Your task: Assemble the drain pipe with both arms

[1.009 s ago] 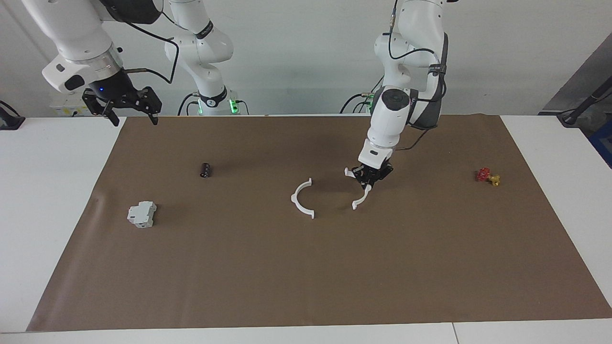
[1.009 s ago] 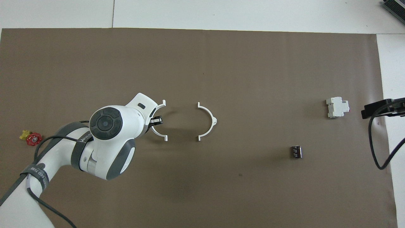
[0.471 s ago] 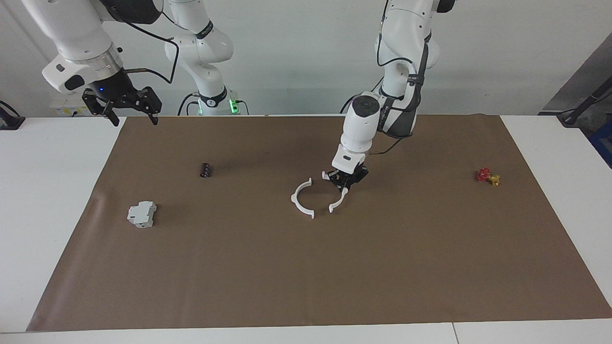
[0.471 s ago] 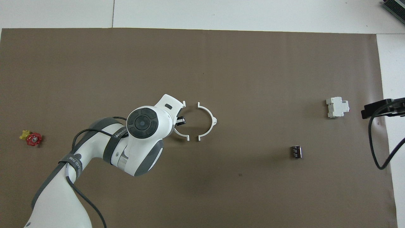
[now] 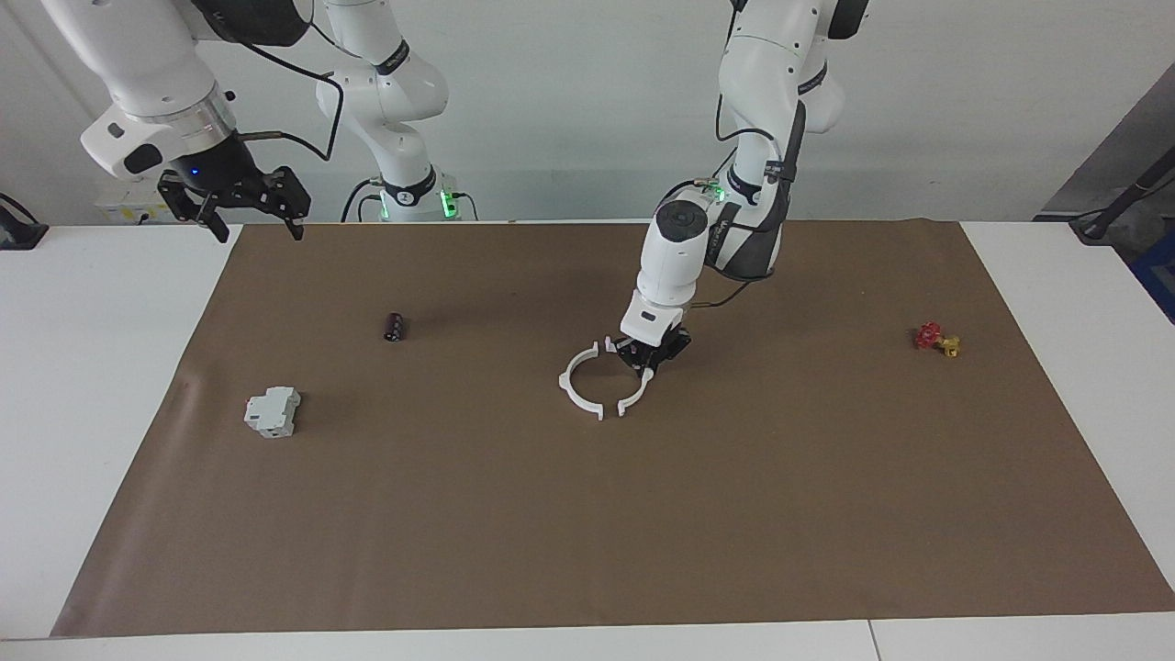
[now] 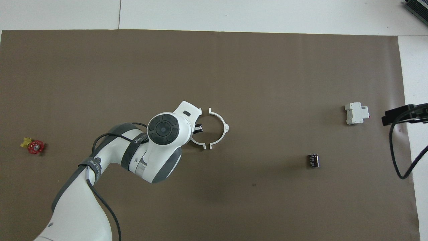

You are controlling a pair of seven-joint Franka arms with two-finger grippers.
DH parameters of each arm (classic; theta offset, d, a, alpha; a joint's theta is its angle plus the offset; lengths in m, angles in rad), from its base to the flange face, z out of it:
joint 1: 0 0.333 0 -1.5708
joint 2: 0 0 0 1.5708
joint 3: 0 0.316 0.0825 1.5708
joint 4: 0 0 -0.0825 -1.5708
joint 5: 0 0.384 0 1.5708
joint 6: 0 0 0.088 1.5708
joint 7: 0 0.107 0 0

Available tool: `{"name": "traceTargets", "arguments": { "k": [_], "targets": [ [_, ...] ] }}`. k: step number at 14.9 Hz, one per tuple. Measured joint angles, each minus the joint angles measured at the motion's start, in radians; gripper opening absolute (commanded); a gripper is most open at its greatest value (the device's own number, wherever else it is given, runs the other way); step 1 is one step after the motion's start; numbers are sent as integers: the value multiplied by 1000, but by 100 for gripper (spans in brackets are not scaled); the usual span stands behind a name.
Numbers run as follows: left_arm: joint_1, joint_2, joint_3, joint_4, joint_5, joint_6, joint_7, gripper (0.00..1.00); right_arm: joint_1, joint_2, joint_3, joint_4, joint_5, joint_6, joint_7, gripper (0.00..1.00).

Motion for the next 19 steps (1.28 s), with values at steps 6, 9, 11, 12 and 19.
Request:
{"name": "traceTargets", "arguments": {
  "k": [6,9,11,12,19],
  "targets": [
    [-15,1,0,4,0,18,0,0,0,0,0,0,0,0,0,100],
    [-18,12,0,4,18,24,0,0,0,0,0,0,0,0,0,100],
    [-18,18,0,4,26,35,0,0,0,0,0,0,0,0,0,100],
    [-19,18,0,5,28,35,0,0,0,0,0,0,0,0,0,100],
    [-26,26,0,16,34,36,0,0,0,0,0,0,0,0,0,100]
  ]
}}
